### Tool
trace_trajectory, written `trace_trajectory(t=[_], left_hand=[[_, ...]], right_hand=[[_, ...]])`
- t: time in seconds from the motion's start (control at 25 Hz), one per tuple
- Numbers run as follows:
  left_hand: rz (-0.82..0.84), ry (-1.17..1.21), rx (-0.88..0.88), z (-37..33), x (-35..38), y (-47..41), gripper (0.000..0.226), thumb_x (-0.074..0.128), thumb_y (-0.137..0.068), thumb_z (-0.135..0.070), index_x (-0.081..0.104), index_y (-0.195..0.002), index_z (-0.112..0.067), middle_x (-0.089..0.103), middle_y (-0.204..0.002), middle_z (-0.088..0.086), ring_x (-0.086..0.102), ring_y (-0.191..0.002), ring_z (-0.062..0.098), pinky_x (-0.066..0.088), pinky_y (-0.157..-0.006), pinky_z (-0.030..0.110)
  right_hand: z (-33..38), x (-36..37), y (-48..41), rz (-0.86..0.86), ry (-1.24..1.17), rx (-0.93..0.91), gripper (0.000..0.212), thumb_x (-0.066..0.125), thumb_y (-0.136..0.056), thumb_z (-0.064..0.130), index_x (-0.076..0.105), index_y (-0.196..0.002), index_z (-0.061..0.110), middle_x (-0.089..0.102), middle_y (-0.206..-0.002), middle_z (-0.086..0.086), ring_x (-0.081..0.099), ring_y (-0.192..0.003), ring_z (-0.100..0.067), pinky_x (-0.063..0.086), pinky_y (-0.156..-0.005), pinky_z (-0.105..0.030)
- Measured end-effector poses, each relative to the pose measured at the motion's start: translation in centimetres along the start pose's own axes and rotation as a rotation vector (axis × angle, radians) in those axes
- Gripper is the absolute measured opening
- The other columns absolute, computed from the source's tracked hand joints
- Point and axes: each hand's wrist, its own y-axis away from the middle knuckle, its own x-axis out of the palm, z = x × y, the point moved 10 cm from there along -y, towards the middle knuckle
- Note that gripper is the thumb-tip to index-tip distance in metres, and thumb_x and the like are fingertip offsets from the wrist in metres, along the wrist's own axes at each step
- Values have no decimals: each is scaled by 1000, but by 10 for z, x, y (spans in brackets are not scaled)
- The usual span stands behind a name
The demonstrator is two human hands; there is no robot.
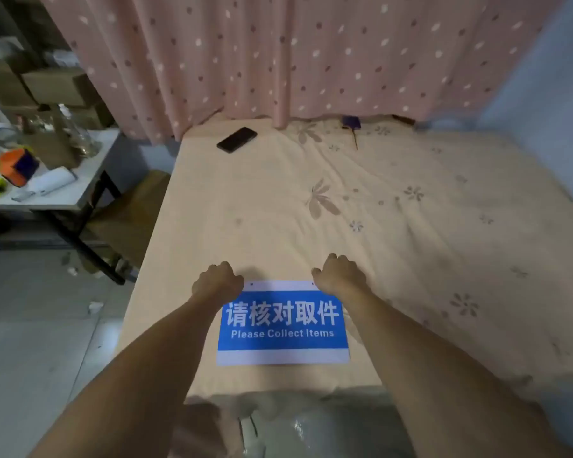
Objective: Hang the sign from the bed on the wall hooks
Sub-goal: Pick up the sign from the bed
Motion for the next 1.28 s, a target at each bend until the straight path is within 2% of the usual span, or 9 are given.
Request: trace_trajectory(t=[0.12, 0.28, 0.36, 0.44, 0.6, 0.76, 0.92, 1.16, 1.28], left_hand=[[42, -27, -56, 14, 37, 0, 37, 46, -91, -28, 53, -124, -11, 60, -125, 12, 59, -113, 33, 42, -80, 35], [42, 0, -161, 33, 72, 1, 39, 52, -91, -25, 54, -126, -8, 59, -130, 14, 59, -119, 36, 44, -84, 36], [23, 45, -208, 40, 80, -2, 41, 52, -91, -22, 52, -128, -5, 56, -132, 16, 56, -122, 37, 44, -88, 38], [15, 98, -237, 44, 86, -6, 40, 53, -91, -20, 51, -128, -3, 55, -132, 17, 57, -120, 38, 43, -84, 38], [22, 151, -251, 49, 92, -13, 36, 50, -94, -18, 49, -126, -2, 52, -131, 18, 57, -116, 40, 46, -78, 40], [-65, 256, -215, 48, 78, -15, 29, 51, -92, -10, 46, -119, -2, 48, -127, 20, 54, -115, 43, 48, -84, 47], [-235, 400, -129, 27, 15, -13, 23, 58, -89, -12, 46, -108, -7, 49, -118, 17, 57, -103, 42, 51, -79, 49], [-487, 562, 73, -42, -162, 15, 35, 69, -88, -23, 52, -117, -12, 53, -117, 11, 63, -93, 37, 54, -79, 49], [-570, 637, 179, -75, -250, 43, 34, 73, -85, -24, 52, -110, -16, 56, -110, 8, 66, -87, 34, 58, -75, 51]], right_hand=[[-28, 41, -5, 46, -1, 97, 45, 49, -93, 39, 52, -128, 9, 54, -131, -10, 54, -119, -31, 47, -90, -39], [-61, 84, -4, 133, -25, 223, 26, 54, -88, 32, 62, -103, 11, 65, -112, -6, 65, -94, -25, 49, -68, -29], [-75, 99, -3, 173, -86, 296, 28, 56, -88, 33, 59, -105, 11, 61, -102, -4, 60, -72, -18, 43, -54, -26], [-83, 106, -6, 157, -160, 328, 32, 56, -87, 30, 53, -110, 8, 51, -100, -2, 51, -64, -14, 36, -46, -27], [-90, 105, -12, 104, -324, 365, 19, 56, -88, 22, 50, -100, 8, 50, -91, -3, 56, -69, -17, 45, -52, -27], [-89, 96, -17, 30, -392, 334, 38, 62, -84, 23, 51, -117, 7, 53, -120, -11, 63, -99, -31, 57, -75, -38], [-67, 36, -22, -101, -461, 232, 32, 61, -87, 22, 49, -115, 12, 49, -119, -9, 60, -101, -34, 57, -79, -44], [-19, -143, 5, -413, -562, 65, 39, 63, -87, 24, 49, -122, 14, 49, -125, -9, 58, -106, -34, 55, -84, -47], [3, -230, 34, -539, -577, 12, 38, 64, -88, 23, 50, -121, 15, 50, -125, -8, 59, -104, -33, 54, -81, -43]])
